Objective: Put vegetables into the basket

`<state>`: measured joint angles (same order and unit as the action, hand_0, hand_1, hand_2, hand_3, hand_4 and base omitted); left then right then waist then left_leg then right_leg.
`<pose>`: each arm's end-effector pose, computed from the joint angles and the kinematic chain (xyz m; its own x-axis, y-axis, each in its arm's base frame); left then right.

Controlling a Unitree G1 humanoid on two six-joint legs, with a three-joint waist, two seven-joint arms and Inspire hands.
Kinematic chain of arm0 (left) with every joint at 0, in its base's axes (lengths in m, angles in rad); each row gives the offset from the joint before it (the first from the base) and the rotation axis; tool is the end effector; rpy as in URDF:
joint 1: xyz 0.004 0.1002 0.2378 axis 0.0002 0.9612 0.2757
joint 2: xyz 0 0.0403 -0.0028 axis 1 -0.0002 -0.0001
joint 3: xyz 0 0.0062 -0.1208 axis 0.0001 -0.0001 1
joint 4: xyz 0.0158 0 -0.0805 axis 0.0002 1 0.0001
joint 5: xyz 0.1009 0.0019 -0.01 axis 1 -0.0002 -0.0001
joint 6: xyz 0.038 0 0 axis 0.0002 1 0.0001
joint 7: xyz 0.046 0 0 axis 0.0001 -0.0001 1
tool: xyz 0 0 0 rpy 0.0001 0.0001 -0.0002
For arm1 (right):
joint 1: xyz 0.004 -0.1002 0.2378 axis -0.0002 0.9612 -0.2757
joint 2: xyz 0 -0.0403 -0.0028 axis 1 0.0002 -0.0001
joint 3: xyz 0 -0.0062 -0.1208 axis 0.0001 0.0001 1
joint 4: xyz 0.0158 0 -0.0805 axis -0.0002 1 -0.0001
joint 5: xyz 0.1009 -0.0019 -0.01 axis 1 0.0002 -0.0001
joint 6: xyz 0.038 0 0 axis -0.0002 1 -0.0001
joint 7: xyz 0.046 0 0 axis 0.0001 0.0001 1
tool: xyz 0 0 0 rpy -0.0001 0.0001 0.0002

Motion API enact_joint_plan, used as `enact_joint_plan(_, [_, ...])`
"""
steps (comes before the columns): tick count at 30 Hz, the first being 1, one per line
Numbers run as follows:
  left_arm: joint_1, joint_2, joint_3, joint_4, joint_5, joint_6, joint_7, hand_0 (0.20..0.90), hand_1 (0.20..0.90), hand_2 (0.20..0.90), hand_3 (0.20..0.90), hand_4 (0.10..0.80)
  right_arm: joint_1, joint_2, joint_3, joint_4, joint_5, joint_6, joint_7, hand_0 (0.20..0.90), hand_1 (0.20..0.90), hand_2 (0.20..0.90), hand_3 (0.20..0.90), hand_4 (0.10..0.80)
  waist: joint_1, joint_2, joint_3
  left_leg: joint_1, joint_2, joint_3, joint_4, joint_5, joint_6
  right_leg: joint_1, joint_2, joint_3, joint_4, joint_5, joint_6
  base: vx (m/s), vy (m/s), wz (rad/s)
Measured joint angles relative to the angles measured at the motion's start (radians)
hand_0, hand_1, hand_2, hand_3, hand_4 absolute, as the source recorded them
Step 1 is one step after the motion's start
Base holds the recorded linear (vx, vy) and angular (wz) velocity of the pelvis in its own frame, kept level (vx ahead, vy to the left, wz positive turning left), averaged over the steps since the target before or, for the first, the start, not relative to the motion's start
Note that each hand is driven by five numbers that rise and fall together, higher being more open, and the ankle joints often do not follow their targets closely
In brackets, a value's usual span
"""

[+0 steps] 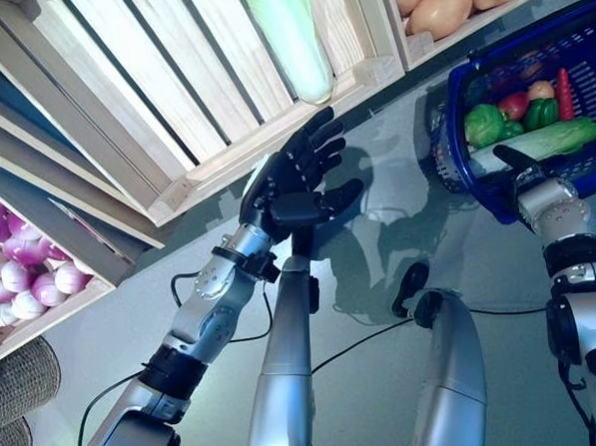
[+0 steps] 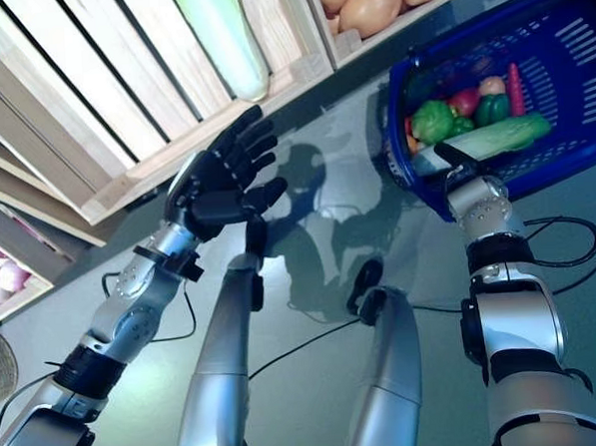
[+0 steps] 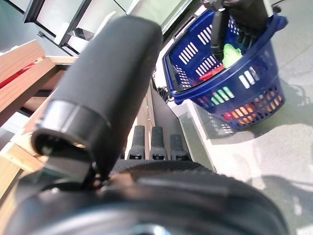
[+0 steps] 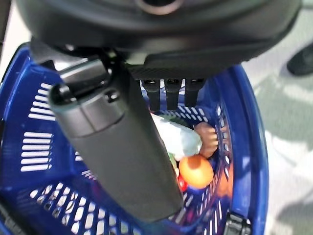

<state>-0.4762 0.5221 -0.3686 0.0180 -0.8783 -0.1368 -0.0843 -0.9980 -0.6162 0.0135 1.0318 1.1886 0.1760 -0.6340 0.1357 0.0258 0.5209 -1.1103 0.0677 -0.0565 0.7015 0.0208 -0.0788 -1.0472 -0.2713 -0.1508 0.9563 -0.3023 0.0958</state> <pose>0.2787 0.1628 0.1309 0.8113 -0.4522 0.3706 0.5395 0.8232 -0.1768 0.3599 -0.2831 0.1742 0.7009 -0.5577 -0.4446 0.7110 0.4973 0.4972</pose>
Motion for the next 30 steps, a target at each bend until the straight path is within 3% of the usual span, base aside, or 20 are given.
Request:
enact_joint_plan(6, [0.011,0.003,0.0,-0.007,0.0,0.0,-0.006,0.9,0.9,0.9,0.9,0.8,0.066,0.009,0.045,-0.003,-0.158,-0.002,-0.019,0.9,0.9,0.9,0.9,0.8,-0.008,-0.003,0.0,0.146,0.01,0.004,-0.123,0.032,0.003,0.153,0.016,-0.029,-0.133,0.042,0.015,-0.041,0.013,-0.01])
enact_joint_plan(18, [0.049,0.003,0.001,-0.015,0.036,0.002,-0.048,0.9,0.9,0.9,0.9,0.8,0.26,0.121,0.045,-0.216,-0.283,-0.181,-0.063,0.9,0.9,0.9,0.9,0.8,-0.011,-0.012,-0.001,0.498,0.034,0.038,-0.399,0.1,-0.005,0.462,0.052,-0.052,-0.351,0.089,0.021,0.012,0.012,-0.04])
enact_joint_plan(23, [0.042,0.029,0.002,-0.02,0.191,0.001,-0.069,0.9,0.9,0.9,0.9,0.8,0.338,0.159,0.048,-0.333,-0.361,-0.217,-0.062,0.9,0.9,0.9,0.9,0.8,-0.022,-0.012,-0.001,0.57,0.035,0.051,-0.434,0.102,-0.007,0.532,0.057,-0.049,-0.39,0.094,0.028,0.004,0.074,-0.05])
enact_joint_plan(30, [-0.027,0.218,0.007,-0.039,0.644,-0.025,-0.013,0.9,0.9,0.9,0.9,0.8,0.414,0.167,0.068,-0.464,-0.362,-0.275,0.011,0.9,0.9,0.9,0.9,0.8,-0.056,-0.01,-0.001,0.574,0.034,0.06,-0.439,0.101,-0.005,0.531,0.057,-0.041,-0.396,0.097,0.031,-0.008,0.07,-0.03])
